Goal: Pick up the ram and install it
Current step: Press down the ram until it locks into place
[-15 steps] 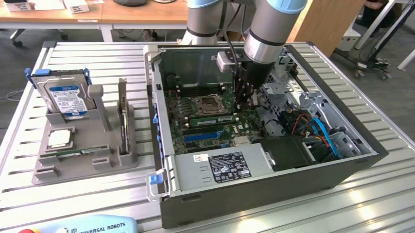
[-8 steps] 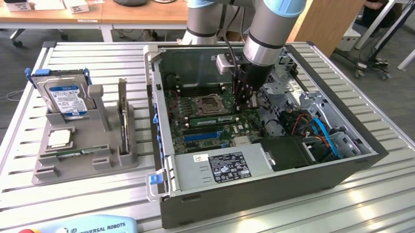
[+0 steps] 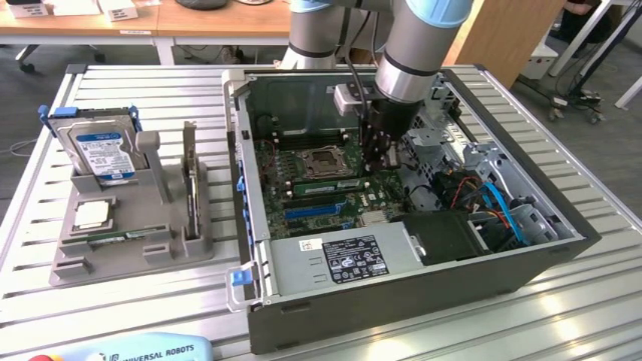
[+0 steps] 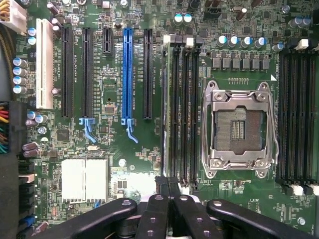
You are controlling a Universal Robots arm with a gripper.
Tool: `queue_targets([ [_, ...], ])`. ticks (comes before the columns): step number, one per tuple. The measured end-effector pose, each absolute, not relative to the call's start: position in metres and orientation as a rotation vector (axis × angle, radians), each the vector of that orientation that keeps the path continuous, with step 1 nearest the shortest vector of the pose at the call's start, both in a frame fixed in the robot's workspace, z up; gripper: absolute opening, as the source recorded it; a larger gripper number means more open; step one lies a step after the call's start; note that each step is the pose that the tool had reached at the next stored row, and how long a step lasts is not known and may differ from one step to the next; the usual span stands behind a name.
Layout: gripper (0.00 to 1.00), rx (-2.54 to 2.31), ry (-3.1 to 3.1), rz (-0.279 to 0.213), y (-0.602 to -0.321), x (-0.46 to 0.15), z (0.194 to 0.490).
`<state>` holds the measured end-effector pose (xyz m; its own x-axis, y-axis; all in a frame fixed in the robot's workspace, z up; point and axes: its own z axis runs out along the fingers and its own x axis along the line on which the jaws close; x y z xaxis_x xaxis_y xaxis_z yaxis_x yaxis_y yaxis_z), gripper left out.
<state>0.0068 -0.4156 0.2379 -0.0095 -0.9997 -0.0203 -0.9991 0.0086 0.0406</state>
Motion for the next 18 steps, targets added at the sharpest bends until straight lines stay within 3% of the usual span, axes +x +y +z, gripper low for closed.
queue_targets([
  [18,0.10,2.201,-2.221,-0.068,-0.4138,0.0103,0.2323],
])
